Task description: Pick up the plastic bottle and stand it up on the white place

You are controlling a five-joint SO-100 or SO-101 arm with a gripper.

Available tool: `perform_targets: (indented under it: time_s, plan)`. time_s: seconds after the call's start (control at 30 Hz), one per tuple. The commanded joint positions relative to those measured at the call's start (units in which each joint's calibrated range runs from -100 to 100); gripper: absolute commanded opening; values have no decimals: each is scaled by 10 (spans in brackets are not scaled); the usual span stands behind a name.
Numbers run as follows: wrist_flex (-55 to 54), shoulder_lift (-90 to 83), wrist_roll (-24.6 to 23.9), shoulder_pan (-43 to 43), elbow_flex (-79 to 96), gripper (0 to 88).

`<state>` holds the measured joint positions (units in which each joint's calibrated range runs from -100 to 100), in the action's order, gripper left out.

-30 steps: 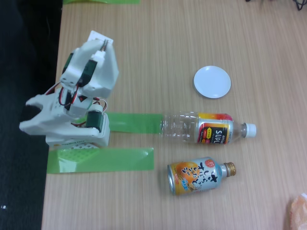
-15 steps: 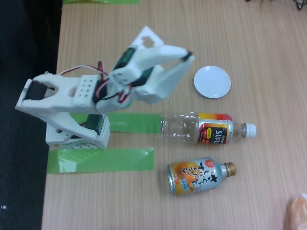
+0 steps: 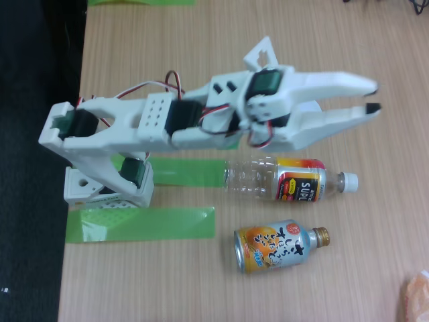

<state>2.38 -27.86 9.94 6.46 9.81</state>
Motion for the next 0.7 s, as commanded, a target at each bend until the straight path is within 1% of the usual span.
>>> perform_targets:
  time_s: [0.0, 0.13, 0.23, 0.37, 0.67]
  plan:
    - [113, 27, 3, -20, -97, 172]
    - [164, 78, 7, -36, -156, 186]
    - [162, 119, 42, -54, -174, 185]
    - [167, 166, 73, -71, -195, 185]
    - [176, 245, 195, -72, -191, 185]
